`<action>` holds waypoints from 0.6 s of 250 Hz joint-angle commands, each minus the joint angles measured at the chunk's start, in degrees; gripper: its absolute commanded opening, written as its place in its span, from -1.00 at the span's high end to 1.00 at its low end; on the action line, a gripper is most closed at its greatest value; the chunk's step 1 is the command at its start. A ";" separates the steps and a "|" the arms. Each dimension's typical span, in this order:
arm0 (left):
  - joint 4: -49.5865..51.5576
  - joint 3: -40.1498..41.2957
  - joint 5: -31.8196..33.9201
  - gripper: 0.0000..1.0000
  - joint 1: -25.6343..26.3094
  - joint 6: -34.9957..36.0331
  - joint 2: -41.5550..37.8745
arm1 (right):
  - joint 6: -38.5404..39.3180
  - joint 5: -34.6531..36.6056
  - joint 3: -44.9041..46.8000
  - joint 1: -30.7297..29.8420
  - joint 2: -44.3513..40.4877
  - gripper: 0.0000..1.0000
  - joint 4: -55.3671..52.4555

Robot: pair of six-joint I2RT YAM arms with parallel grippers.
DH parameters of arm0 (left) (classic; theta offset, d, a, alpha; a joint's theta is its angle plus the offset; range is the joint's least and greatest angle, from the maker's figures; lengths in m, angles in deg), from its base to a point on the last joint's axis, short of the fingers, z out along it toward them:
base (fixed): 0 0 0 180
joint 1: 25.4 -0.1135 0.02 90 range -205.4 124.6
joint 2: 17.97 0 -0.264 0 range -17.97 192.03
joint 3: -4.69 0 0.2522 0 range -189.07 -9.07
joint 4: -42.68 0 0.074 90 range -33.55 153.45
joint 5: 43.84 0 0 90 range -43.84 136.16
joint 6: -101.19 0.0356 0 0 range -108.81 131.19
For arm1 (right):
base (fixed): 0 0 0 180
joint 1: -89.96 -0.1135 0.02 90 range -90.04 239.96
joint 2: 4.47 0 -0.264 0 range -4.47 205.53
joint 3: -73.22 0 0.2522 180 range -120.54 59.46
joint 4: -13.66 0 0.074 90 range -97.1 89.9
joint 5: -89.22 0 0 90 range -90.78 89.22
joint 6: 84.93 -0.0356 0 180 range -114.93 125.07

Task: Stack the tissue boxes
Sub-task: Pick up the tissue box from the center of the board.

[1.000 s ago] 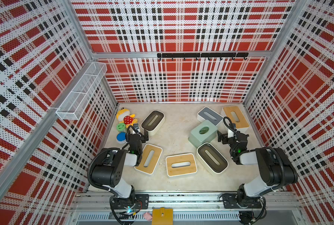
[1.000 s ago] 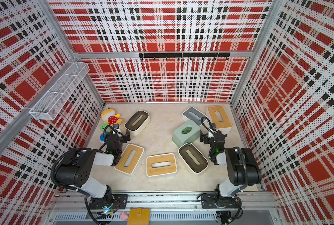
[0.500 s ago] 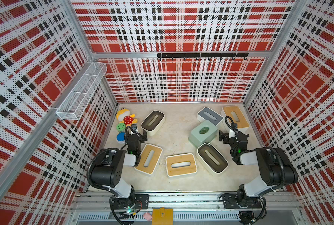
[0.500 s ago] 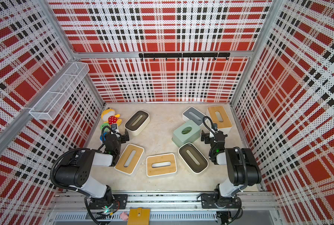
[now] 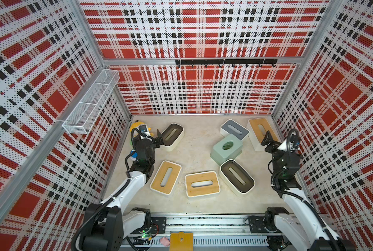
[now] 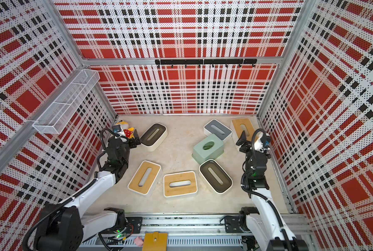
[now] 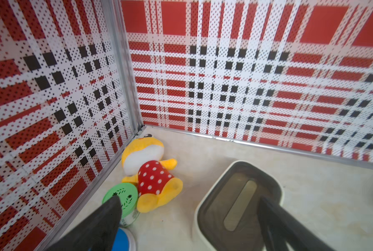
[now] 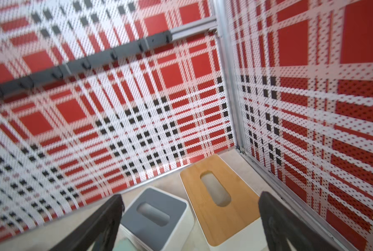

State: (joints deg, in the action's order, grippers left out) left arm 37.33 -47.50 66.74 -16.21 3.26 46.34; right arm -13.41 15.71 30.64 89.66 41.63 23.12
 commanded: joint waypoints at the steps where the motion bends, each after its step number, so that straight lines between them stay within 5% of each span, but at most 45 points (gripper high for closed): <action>1: 23.48 -7.44 -2.78 -0.99 -0.02 -17.49 -4.43 | -13.40 9.32 -9.94 -0.06 -3.04 -0.99 -24.63; 24: 36.93 -13.32 -12.44 -0.99 -2.57 -25.89 -6.10 | -17.23 9.49 -18.56 0.29 -2.28 -0.99 -37.46; 51: 48.32 -17.08 -28.66 -0.99 -7.87 -32.04 -6.38 | -11.75 -0.86 -25.70 0.38 0.85 -0.99 -42.93; 72: 46.29 -14.68 -44.51 -0.99 -11.95 -33.75 -7.36 | -10.22 -4.26 -31.17 0.38 6.19 -0.99 -47.64; 100: 32.26 -6.01 -56.92 -0.99 -15.22 -43.57 -10.30 | -8.88 -1.63 -37.84 0.38 15.80 -0.99 -55.53; 118: 26.15 -3.30 -59.77 -0.99 -15.08 -46.93 -10.88 | -8.45 -0.39 -40.47 0.38 21.54 -0.99 -57.47; 150: 32.40 -7.34 -57.68 -0.99 -11.64 -42.31 -9.58 | -7.45 2.03 -45.44 0.38 31.85 -0.99 -59.57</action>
State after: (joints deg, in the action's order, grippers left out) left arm 71.25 -50.98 15.09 -30.39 -37.50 37.07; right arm -22.70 15.47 -10.60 90.03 66.09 -28.90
